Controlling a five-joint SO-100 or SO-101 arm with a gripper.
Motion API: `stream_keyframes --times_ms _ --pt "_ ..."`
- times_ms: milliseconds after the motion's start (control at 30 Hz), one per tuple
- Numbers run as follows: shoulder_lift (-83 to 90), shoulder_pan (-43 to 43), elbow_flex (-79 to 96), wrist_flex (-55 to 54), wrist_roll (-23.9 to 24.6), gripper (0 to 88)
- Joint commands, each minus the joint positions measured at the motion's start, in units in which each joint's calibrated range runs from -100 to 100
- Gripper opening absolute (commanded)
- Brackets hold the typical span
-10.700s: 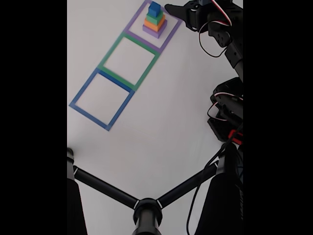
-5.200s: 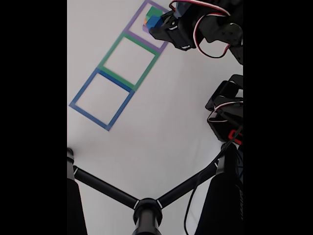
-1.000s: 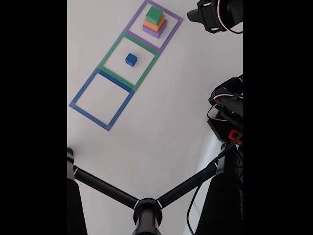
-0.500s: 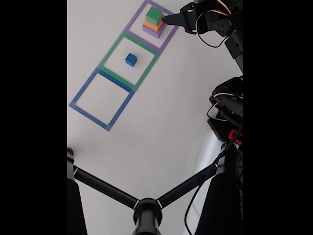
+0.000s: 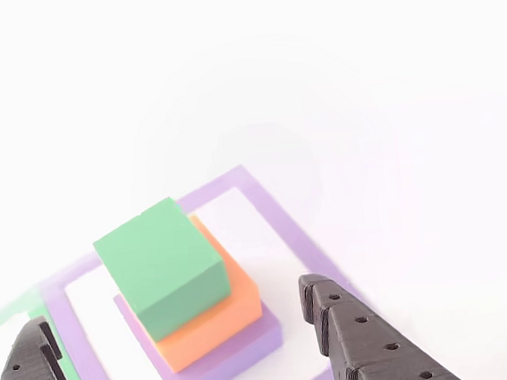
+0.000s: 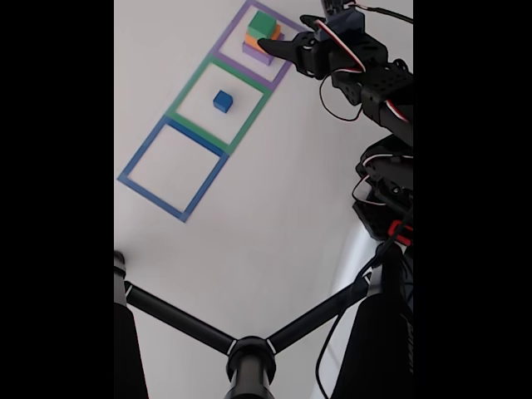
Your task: Tower of hanoi
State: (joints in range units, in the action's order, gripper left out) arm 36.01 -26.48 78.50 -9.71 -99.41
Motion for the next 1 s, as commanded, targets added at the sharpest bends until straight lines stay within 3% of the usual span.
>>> stream_keyframes --times_ms 0,400,967 --pt "-6.09 1.27 -0.68 -11.42 -0.59 32.8" --pt "-21.03 0.60 -1.78 -28.02 -0.59 32.1" --pt "-30.23 2.90 -7.14 -33.93 -0.59 31.0"
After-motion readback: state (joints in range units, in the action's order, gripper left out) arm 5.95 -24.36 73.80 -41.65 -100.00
